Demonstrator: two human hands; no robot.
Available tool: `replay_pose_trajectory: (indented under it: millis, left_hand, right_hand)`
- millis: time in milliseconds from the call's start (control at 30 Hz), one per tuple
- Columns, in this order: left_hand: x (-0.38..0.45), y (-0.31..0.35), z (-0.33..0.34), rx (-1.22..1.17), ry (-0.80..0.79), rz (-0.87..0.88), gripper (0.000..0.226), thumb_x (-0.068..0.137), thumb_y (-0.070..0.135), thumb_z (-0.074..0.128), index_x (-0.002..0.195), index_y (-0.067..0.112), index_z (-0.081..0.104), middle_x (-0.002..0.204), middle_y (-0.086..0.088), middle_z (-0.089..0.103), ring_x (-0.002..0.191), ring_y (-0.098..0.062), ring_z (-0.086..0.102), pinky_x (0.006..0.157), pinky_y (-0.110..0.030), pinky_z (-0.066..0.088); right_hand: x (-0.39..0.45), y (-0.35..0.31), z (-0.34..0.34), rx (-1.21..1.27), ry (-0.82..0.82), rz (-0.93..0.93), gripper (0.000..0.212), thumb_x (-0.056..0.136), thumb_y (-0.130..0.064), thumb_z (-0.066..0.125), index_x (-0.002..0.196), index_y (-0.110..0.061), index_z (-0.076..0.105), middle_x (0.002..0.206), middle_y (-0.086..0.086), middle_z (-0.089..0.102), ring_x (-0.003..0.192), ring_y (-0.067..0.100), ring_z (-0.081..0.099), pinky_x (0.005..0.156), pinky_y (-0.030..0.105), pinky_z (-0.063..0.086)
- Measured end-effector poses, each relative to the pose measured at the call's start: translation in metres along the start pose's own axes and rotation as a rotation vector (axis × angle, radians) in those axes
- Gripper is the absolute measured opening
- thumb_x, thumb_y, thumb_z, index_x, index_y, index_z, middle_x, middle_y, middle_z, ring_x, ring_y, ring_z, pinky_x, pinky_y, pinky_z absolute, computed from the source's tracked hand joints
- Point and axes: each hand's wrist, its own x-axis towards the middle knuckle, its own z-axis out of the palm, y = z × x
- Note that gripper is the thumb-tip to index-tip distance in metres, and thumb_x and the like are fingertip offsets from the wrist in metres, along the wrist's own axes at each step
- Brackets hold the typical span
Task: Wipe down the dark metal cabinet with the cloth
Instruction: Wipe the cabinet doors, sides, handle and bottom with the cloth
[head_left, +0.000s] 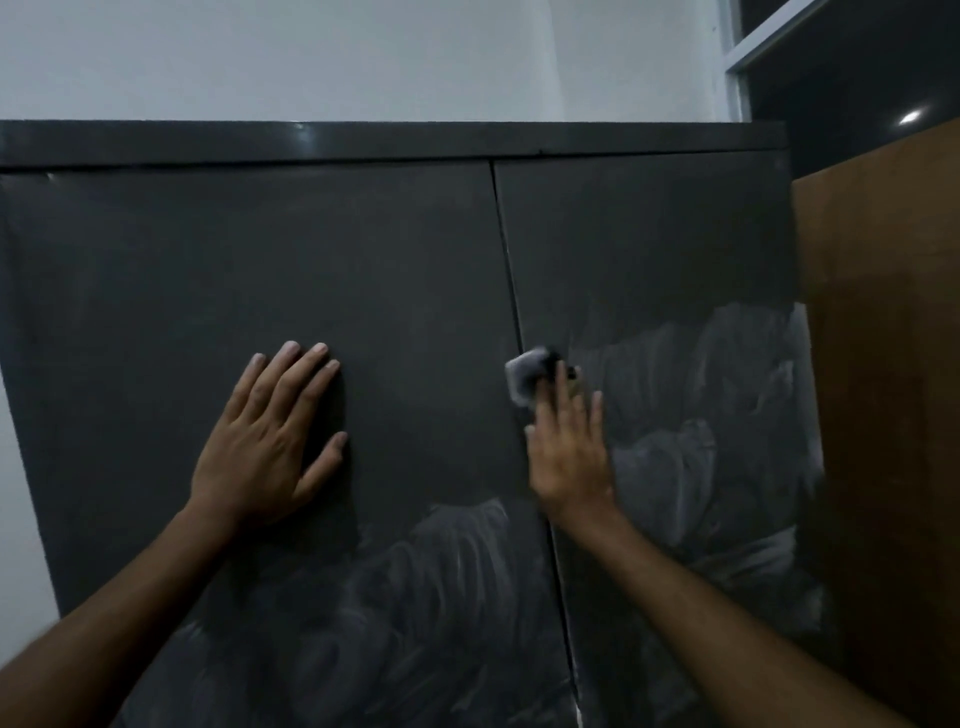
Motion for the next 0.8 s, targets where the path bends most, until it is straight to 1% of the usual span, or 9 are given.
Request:
replay_pose_trajectory:
  millis: [67,133,267,333,467,533,700,733,800]
  left_hand:
    - [0.000,0.002,0.000,0.003,0.009,-0.007,0.080,0.101,0.056,0.038,0.162,0.005,0.032,0.171,-0.015,0.027,0.162,-0.031,0.016,0.132,-0.052,0.012]
    - [0.002,0.003,0.000,0.003,0.008,-0.008,0.080,0.100,0.055,0.040,0.162,0.005,0.033,0.170,-0.015,0.028,0.162,-0.032,0.016,0.132,-0.053,0.012]
    - [0.001,0.003,-0.001,-0.001,0.011,-0.002,0.080,0.100,0.056,0.038,0.162,0.005,0.033,0.170,-0.016,0.027,0.162,-0.032,0.016,0.132,-0.052,0.011]
    - [0.002,0.004,-0.002,-0.014,0.007,-0.001,0.080,0.100,0.056,0.038,0.161,0.004,0.034,0.169,-0.016,0.029,0.161,-0.033,0.017,0.131,-0.053,0.012]
    - [0.003,0.008,-0.003,-0.033,0.019,-0.033,0.079,0.097,0.053,0.042,0.158,0.003,0.039,0.167,-0.017,0.033,0.159,-0.036,0.023,0.130,-0.056,0.014]
    - [0.005,0.023,-0.003,-0.052,0.057,-0.088,0.077,0.095,0.051,0.045,0.155,0.002,0.041,0.165,-0.018,0.036,0.157,-0.039,0.026,0.130,-0.059,0.013]
    - [0.043,0.099,0.002,-0.184,0.022,0.046,0.069,0.093,0.044,0.051,0.148,0.002,0.053,0.157,-0.020,0.046,0.151,-0.040,0.036,0.128,-0.060,0.020]
    - [0.055,0.114,0.003,-0.211,0.006,0.087,0.067,0.093,0.044,0.051,0.146,0.002,0.055,0.156,-0.020,0.048,0.151,-0.039,0.038,0.127,-0.059,0.023]
    - [0.079,0.140,0.008,-0.231,-0.010,0.126,0.066,0.094,0.044,0.050,0.146,0.003,0.056,0.155,-0.020,0.050,0.150,-0.038,0.039,0.126,-0.058,0.027]
  right_hand:
    - [0.040,0.005,-0.010,0.094,0.061,0.284,0.059,0.107,-0.028,0.034,0.159,-0.003,0.020,0.166,0.023,0.017,0.153,0.041,0.022,0.123,0.059,0.018]
    - [0.076,-0.009,-0.020,0.154,0.087,0.391,0.061,0.107,-0.030,0.029,0.160,-0.003,0.018,0.167,0.023,0.016,0.153,0.042,0.018,0.125,0.056,0.013]
    - [0.019,-0.025,0.002,0.040,0.029,-0.050,0.058,0.107,-0.027,0.030,0.159,-0.003,0.023,0.166,0.025,0.015,0.154,0.045,0.014,0.123,0.058,0.021]
    - [-0.014,0.004,0.005,0.030,-0.027,-0.145,0.057,0.106,-0.026,0.032,0.157,-0.001,0.025,0.165,0.026,0.017,0.152,0.046,0.019,0.120,0.061,0.027]
    - [0.037,0.038,-0.011,0.131,0.052,0.307,0.061,0.107,-0.026,0.032,0.159,0.001,0.019,0.165,0.027,0.015,0.152,0.044,0.020,0.123,0.057,0.019]
    - [0.064,0.023,-0.016,0.160,0.071,0.404,0.062,0.107,-0.029,0.030,0.160,0.000,0.017,0.166,0.026,0.014,0.153,0.045,0.018,0.125,0.055,0.012]
    - [-0.008,0.038,0.001,0.037,-0.050,-0.147,0.057,0.106,-0.024,0.033,0.157,0.000,0.026,0.164,0.029,0.016,0.152,0.047,0.016,0.123,0.058,0.022]
    - [-0.014,0.059,0.000,0.028,-0.047,-0.164,0.056,0.105,-0.023,0.034,0.155,0.002,0.029,0.163,0.030,0.018,0.151,0.048,0.020,0.120,0.060,0.027]
    - [0.002,0.095,-0.007,0.031,-0.006,0.004,0.056,0.106,-0.023,0.035,0.155,0.005,0.028,0.162,0.031,0.020,0.149,0.048,0.026,0.119,0.060,0.028]
